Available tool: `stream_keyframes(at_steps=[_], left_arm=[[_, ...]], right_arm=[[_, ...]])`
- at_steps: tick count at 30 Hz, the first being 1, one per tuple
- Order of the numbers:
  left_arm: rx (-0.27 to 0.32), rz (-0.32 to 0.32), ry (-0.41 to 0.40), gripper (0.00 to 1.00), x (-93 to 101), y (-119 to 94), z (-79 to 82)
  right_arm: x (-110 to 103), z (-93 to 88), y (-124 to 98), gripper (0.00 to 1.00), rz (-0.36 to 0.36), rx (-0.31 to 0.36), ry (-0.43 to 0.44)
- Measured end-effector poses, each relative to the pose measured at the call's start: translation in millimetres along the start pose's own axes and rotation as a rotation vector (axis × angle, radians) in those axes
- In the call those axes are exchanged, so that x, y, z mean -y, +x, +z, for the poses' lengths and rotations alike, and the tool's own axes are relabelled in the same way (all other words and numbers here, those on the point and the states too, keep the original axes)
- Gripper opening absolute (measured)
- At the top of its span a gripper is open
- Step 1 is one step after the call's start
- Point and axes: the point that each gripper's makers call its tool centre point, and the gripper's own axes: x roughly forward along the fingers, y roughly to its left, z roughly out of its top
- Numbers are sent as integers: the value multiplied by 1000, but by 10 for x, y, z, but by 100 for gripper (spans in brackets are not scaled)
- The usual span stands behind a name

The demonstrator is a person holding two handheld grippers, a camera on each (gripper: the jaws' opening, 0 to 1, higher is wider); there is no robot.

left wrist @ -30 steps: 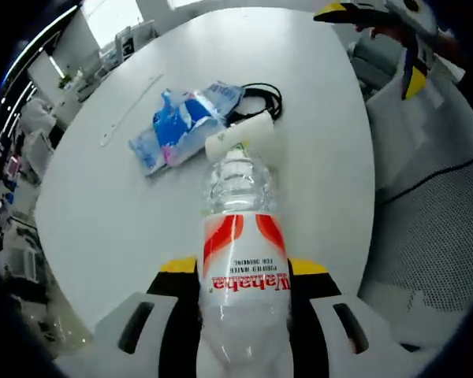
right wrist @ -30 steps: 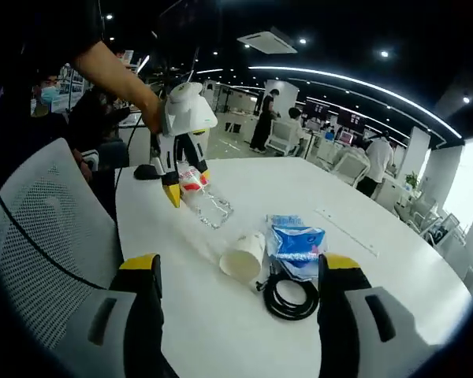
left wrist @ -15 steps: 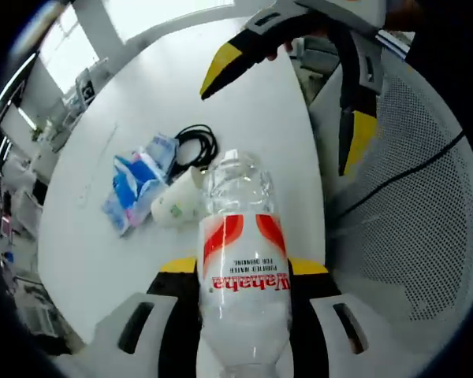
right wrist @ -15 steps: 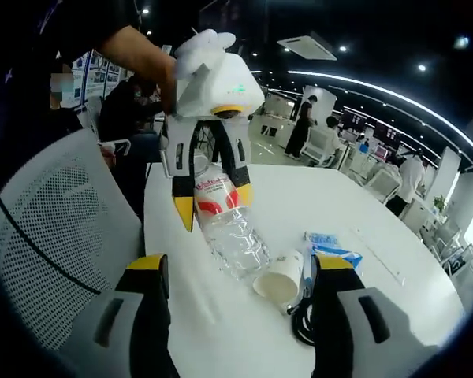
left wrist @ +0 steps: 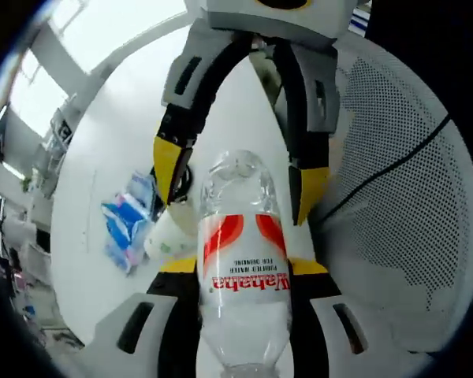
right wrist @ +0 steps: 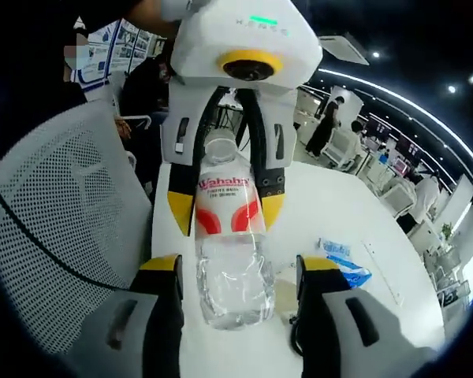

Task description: Arrange the tabletop items into an orderly group along one side of the table until the central work area is clear of visible clutter.

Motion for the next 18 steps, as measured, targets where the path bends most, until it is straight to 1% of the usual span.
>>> stream_keyframes(at_steps=[3,5,6,8,9,11,14,15,16,17,18], left_arm=[[0,-3,22,38,34,18,59],[-5,-2,44,38,44,28,85],[-14,-3,48,38,52,26,85],[-11,-2,62,38,54,25,132],[-14,-5,65,38,60,23,149],[-35,4,109,38,59,20,164],[-47,-2,113,38,60,23,173],[-50,-2,115,38,53,30,172],[-51,-4,118,38,50,43,179],[-56,-3,124,37,40,45,177],[-62,-8,117,37,37,49,177]], right_arm=[[-17,1,27,49,2,-12,-12],[-47,2,39,49,12,-20,-17],[-73,-15,52,48,18,-26,-23],[-120,-35,66,45,30,-39,-34],[-116,-35,70,46,24,-40,-36],[-123,-51,76,46,30,-54,-16],[-112,-74,65,43,22,-69,8],[-96,-45,61,41,17,-52,31],[-91,-40,57,40,13,-55,83],[-86,-57,69,39,13,-70,51],[-84,-66,72,38,9,-78,46]])
